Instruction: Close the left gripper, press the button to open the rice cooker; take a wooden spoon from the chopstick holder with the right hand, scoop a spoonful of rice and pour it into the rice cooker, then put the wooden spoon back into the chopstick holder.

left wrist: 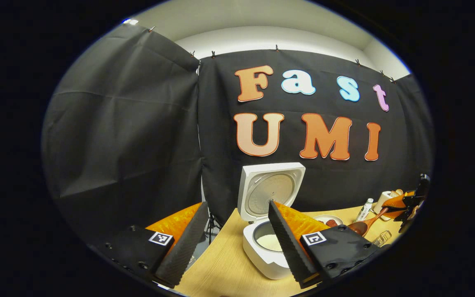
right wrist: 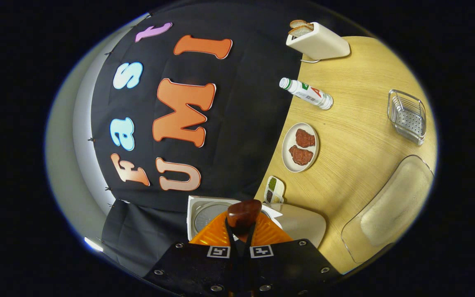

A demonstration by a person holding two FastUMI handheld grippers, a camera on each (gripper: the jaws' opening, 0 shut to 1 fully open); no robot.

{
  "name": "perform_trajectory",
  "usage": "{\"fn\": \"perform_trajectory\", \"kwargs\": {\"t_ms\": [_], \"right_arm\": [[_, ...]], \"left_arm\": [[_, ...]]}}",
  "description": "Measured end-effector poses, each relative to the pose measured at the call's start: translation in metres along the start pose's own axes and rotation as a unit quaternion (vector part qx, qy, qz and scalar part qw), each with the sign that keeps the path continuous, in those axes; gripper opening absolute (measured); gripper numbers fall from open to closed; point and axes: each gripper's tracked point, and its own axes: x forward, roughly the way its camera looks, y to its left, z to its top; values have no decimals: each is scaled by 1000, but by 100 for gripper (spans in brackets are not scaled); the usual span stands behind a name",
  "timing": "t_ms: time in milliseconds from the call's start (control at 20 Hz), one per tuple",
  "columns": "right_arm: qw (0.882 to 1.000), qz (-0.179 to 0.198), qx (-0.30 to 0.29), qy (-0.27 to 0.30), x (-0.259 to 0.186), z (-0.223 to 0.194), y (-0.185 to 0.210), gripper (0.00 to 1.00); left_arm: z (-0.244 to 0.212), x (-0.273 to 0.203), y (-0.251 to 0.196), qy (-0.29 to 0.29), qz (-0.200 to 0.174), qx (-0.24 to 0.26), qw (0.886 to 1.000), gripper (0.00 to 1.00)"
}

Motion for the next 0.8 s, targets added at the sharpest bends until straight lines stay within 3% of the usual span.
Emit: {"fn": "perform_trajectory", "kwargs": {"t_ms": [350, 800], "right_arm": [[1000, 3, -8, 9, 49, -22, 28, 3], [993, 17, -116, -5, 103, -40, 84, 3]], "left_arm": [[14, -6, -1, -4, -16, 6, 1000, 98], [7, -2, 3, 6, -20, 1, 1000, 99]]}}
